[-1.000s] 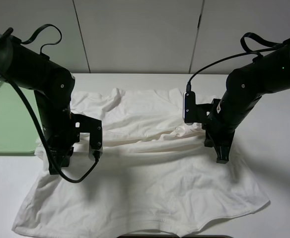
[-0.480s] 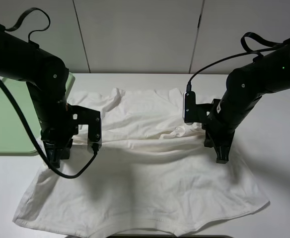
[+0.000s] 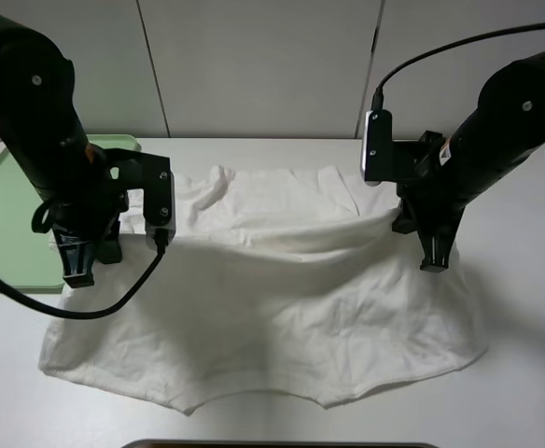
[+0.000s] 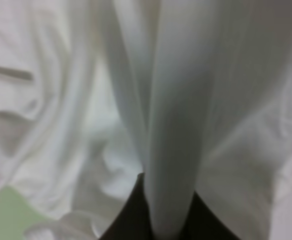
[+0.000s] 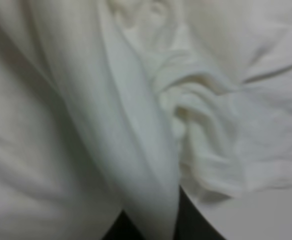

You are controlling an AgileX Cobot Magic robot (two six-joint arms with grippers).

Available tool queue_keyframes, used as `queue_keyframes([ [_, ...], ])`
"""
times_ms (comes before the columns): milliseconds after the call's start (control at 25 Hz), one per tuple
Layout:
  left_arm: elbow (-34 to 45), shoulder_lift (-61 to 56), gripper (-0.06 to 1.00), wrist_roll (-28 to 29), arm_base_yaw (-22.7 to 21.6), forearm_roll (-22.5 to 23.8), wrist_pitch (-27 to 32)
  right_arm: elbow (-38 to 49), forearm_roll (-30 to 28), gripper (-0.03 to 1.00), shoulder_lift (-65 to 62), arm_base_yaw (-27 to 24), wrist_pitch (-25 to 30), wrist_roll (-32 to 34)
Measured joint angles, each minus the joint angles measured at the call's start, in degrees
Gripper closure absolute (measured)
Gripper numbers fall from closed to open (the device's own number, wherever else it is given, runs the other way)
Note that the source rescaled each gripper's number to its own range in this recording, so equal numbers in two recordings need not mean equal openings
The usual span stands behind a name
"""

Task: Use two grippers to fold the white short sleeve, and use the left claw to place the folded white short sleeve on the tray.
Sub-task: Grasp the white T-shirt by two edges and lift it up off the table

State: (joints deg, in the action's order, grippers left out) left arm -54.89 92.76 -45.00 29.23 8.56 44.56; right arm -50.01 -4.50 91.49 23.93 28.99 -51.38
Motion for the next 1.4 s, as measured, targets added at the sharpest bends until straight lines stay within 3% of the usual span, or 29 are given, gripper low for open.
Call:
queue_keyframes([
  [320, -1.22, -9.82, 0.94, 0.0, 0.0, 0.7, 0.24, 0.02, -0.16, 0.97, -9.85, 0.0, 2.64, 0.0],
  [560, -8.58, -16.52, 0.94, 0.01, 0.0, 1.88, 0.51, -0.91, -0.28, 0.97, -17.32, 0.0, 3.88, 0.0],
  [760, -15.56, -16.9, 0.94, 0.01, 0.0, 2.81, 3.26, -6.61, -0.34, 0.97, -20.15, 0.0, 8.93, 0.0],
  [1040, -26.11, -16.93, 0.94, 0.01, 0.0, 4.4, 8.3, -20.42, -1.91, 0.97, -20.49, 0.0, 20.74, 0.0],
  [1400, -38.13, -17.03, 0.94, -2.52, 0.02, 5.15, 15.44, -33.22, -7.25, 0.97, -20.57, 0.0, 23.42, 1.06],
])
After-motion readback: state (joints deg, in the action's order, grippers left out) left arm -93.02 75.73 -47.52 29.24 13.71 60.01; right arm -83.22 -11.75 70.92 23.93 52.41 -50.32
